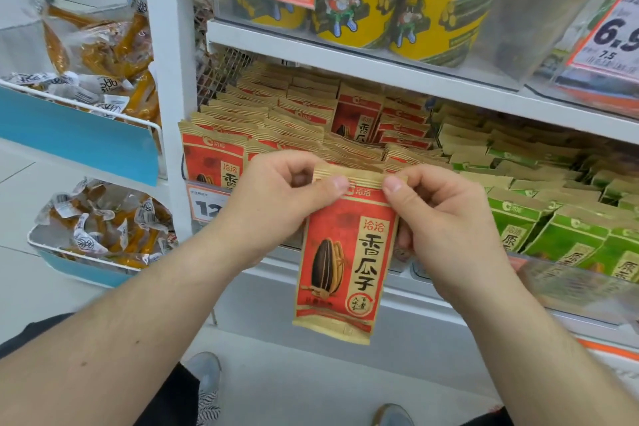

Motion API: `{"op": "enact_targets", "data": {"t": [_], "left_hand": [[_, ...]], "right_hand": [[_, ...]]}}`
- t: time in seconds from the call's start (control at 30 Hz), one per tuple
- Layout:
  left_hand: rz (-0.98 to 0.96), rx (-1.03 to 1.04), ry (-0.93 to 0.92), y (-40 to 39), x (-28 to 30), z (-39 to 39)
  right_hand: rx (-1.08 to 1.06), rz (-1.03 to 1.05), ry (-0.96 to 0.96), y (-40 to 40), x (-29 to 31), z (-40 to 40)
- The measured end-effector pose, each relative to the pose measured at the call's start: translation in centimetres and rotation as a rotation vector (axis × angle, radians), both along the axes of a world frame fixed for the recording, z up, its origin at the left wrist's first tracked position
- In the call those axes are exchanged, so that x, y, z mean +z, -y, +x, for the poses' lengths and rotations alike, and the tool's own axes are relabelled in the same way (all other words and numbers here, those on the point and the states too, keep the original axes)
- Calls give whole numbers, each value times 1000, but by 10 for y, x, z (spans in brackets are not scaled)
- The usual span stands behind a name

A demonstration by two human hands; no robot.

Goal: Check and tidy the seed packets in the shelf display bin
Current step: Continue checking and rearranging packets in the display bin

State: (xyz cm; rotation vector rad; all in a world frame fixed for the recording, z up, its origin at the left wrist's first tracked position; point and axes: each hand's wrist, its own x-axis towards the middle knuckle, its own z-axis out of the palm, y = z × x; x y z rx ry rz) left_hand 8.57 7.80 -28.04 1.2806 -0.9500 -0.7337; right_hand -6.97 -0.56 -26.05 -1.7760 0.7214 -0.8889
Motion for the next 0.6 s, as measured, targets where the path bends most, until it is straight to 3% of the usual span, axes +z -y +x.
{"op": "enact_targets", "data": {"t": [0.2, 0.6], "left_hand": [[30, -52, -252, 2, 0, -8], [56, 8, -277, 8, -3, -13]], "right_hand": [[-2, 301, 122, 4, -2, -4], [13, 379, 84, 7, -5, -5]]}}
